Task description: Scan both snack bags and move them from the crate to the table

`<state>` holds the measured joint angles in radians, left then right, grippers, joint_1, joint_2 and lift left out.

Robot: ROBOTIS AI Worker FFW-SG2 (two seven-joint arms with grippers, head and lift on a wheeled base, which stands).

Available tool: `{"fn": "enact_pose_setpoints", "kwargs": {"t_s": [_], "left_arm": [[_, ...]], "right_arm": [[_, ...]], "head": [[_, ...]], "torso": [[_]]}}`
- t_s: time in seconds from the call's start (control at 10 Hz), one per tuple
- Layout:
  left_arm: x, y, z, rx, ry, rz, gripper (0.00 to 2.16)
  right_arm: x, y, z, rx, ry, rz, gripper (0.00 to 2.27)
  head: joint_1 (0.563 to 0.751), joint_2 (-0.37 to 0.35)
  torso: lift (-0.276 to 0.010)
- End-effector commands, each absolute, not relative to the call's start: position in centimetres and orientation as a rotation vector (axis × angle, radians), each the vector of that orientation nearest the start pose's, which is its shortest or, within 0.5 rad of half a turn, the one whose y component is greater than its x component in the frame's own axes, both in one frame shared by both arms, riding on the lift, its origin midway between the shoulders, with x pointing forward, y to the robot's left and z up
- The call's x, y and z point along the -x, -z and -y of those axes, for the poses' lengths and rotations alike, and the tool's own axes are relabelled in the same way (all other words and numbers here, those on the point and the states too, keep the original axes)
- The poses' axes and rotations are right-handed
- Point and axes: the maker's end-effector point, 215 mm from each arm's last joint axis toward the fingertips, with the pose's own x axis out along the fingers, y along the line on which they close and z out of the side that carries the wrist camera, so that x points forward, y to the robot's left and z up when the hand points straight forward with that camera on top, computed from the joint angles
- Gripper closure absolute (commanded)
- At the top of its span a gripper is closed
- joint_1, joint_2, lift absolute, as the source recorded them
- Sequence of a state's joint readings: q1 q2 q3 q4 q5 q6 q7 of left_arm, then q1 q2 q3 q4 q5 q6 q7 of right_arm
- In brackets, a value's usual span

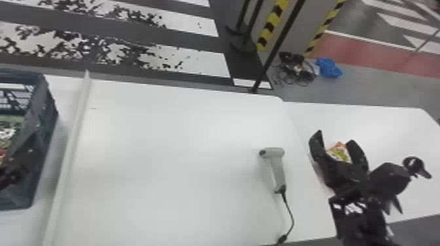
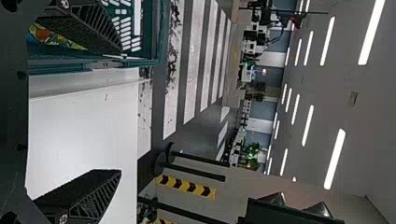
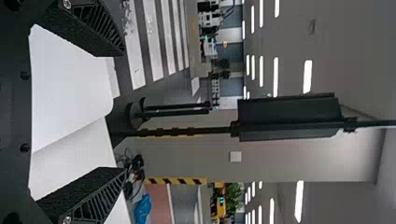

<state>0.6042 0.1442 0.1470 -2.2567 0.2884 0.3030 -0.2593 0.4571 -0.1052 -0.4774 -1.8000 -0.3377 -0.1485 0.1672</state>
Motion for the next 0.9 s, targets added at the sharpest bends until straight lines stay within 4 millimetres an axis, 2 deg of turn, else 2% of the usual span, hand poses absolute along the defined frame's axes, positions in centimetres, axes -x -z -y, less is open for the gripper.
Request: {"fn": "enact_pose_setpoints", "kwargs": {"t_s": [0.0,0.1,0.2,0.3,0.4,0.5,0.6,0.8], "left_arm": [[-41.1,33.9,-23.7,0.116,0.249,-0.196,0.07],[-41.1,33.9,-23.7,0.117,0.248,-0.195,0.08],[-41.1,34.0,-23.8,0.117,0.243,-0.197,0.08],[-41.1,34.0,-23.9,0.118,0.24,-0.197,0.08],[-41.0,34.5,-24.0,0.115,0.246,-0.219,0.08],[-41.0,34.3,-24.7,0.109,0.231,-0.216,0.09],[-41.1,34.1,-25.2,0.101,0.222,-0.213,0.09],[-41.2,34.4,-25.7,0.096,0.212,-0.217,0.08]], "right_arm": [[-40.6,33.6,42.5,-0.029,0.182,0.083,0.06],[-40.6,33.5,38.7,-0.018,0.12,0.108,0.06],[-40.5,33.8,34.7,-0.005,0.054,0.116,0.07],[-40.4,34.4,31.7,-0.008,0.011,0.12,0.07],[-40.2,34.6,29.8,-0.005,-0.005,0.13,0.07],[-39.8,34.9,27.7,0.011,-0.022,0.14,0.07],[-39.3,35.0,26.4,-0.005,-0.033,0.158,0.07],[-38.8,36.5,25.2,-0.017,-0.05,0.143,0.08]], "head": [[0.695,-0.348],[0.695,-0.316],[0.695,-0.254],[0.695,-0.196],[0.695,-0.142],[0.695,-0.12],[0.695,-0.084],[0.695,-0.018]], "torso": [[-0.088],[-0.088],[-0.088],[-0.088],[-0.088],[-0.088],[-0.088],[-0.088]]}}
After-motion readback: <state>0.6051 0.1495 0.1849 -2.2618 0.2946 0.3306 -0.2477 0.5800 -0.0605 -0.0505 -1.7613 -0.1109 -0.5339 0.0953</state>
